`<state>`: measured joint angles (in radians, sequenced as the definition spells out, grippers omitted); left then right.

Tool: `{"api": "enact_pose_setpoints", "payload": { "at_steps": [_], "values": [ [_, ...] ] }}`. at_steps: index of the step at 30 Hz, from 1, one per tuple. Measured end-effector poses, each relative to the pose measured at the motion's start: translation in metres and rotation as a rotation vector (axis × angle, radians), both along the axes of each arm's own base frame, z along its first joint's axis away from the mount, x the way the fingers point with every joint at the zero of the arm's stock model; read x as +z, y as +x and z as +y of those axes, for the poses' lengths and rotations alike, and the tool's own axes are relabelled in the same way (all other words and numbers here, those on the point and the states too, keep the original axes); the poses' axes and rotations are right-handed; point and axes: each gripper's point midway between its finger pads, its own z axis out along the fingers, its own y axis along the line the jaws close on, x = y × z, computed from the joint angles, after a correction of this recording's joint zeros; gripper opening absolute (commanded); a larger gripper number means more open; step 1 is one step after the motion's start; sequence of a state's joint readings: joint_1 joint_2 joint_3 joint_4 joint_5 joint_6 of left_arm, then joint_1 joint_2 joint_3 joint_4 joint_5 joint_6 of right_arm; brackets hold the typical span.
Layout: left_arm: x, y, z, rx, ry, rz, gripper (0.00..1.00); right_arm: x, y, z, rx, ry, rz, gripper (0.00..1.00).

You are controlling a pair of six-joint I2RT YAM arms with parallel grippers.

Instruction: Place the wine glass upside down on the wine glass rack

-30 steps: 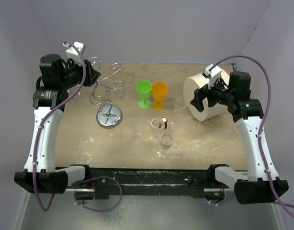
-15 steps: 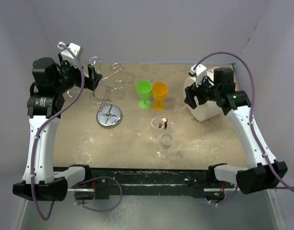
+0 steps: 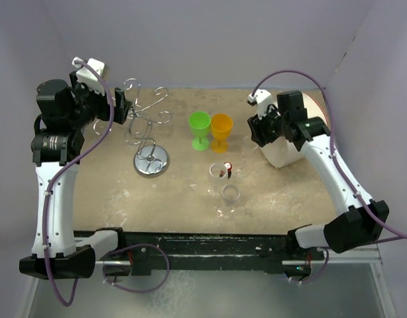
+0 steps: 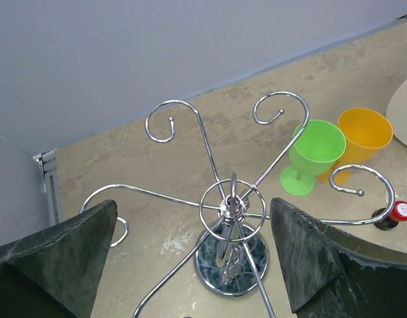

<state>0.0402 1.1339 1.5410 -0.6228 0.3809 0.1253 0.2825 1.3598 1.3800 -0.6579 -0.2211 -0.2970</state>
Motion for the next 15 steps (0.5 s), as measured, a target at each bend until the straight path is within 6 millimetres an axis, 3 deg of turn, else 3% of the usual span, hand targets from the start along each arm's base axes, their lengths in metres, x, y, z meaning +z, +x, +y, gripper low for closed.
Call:
{"api": "enact_pose_setpoints", "payload": {
  "at_steps": [15],
  "values": [
    [0.0,0.001,0.007,0.027,0.013,-0.003,0.99,-0.018,0.001,0.006,0.009,-0.035,0.066,0.33]
  ]
}}
